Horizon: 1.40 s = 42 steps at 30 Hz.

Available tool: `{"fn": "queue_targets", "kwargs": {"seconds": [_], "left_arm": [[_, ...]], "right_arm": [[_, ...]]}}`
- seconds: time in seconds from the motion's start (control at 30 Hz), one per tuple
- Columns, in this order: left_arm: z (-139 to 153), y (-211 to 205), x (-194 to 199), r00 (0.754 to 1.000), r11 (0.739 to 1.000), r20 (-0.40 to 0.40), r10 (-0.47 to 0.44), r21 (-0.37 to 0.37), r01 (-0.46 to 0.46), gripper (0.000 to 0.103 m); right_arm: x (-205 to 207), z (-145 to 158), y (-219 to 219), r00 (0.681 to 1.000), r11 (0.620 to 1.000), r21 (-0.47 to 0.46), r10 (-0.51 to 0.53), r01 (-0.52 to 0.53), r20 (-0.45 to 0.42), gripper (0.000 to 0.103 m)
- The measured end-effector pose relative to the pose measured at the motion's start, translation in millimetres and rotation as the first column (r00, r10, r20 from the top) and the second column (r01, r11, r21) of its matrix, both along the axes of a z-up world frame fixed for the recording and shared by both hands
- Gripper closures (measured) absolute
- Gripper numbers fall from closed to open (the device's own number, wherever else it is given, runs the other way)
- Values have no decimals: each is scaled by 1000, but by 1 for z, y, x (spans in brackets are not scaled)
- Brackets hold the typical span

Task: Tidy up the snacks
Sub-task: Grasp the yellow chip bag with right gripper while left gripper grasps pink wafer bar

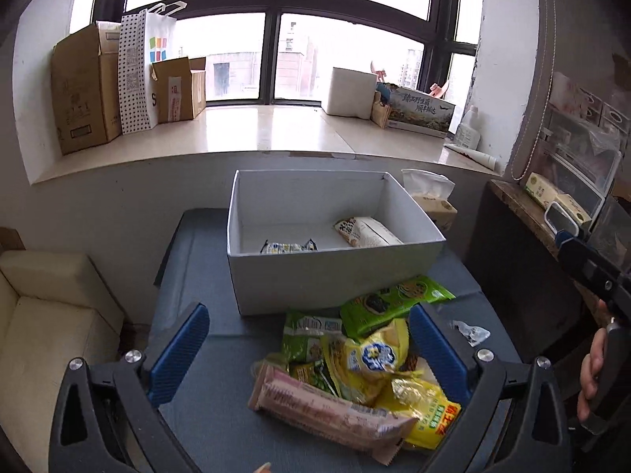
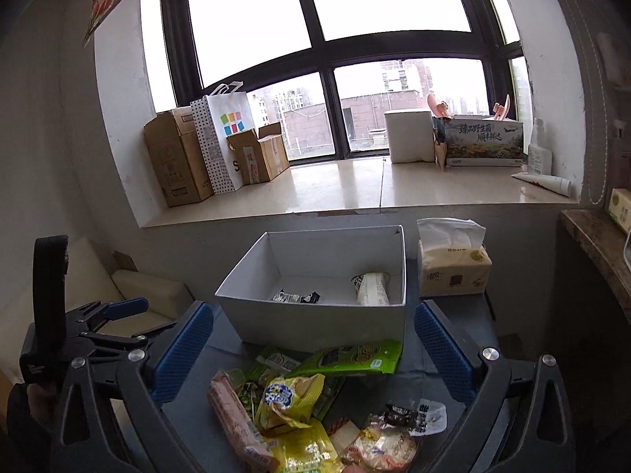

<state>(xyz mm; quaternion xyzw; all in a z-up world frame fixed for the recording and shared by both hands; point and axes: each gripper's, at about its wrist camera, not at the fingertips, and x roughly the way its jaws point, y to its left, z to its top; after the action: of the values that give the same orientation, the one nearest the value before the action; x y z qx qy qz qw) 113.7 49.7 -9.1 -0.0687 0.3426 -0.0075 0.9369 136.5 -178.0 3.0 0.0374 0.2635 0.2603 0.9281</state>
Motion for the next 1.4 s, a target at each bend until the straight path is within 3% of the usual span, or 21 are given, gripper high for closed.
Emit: {"fn": "queue_targets", "kwargs": {"seconds": [0.1, 0.27, 0.47, 0.6, 0.8, 0.9, 0.93, 1.03, 1.27, 1.4], "left_arm": [[-14, -3, -30, 998, 998, -37, 55, 6, -55, 0], [-40, -4, -65, 991, 997, -117, 71, -30, -75, 0], [-52, 4, -85, 986, 994, -139, 89, -58, -97, 0], [-52, 7, -87, 987, 992, -138, 87, -83, -99, 0], [-59, 0, -86, 985, 995, -157, 70, -57, -80, 0], [-63, -2, -86, 983, 996, -168, 73, -38, -80, 0], [-64, -2, -85, 983, 996, -172, 71, -38, -79, 0], [-68, -1, -85, 981, 996, -183, 69, -43, -78, 0], [-74, 0, -82, 977, 996, -199, 73, -39, -82, 0], [-79, -1, -79, 974, 996, -214, 69, -42, -80, 0]], "right_arm": [[-22, -26, -4, 998, 1000, -26, -14, 12, -66, 0], [-37, -78, 2, 981, 999, -50, -2, -8, -193, 0], [-36, -99, 25, 974, 991, -118, 38, -66, -224, 0], [-20, -108, 48, 965, 983, -142, 80, -119, -250, 0], [30, -138, 80, 927, 980, -113, 114, -164, -358, 0], [42, -154, 96, 921, 973, -152, 105, -173, -375, 0], [44, -159, 100, 922, 969, -180, 92, -170, -375, 3], [50, -174, 109, 918, 955, -250, 52, -162, -394, 39], [44, -171, 103, 930, 957, -240, 69, -164, -362, 47], [38, -151, 89, 943, 970, -196, 71, -140, -324, 47]]}}
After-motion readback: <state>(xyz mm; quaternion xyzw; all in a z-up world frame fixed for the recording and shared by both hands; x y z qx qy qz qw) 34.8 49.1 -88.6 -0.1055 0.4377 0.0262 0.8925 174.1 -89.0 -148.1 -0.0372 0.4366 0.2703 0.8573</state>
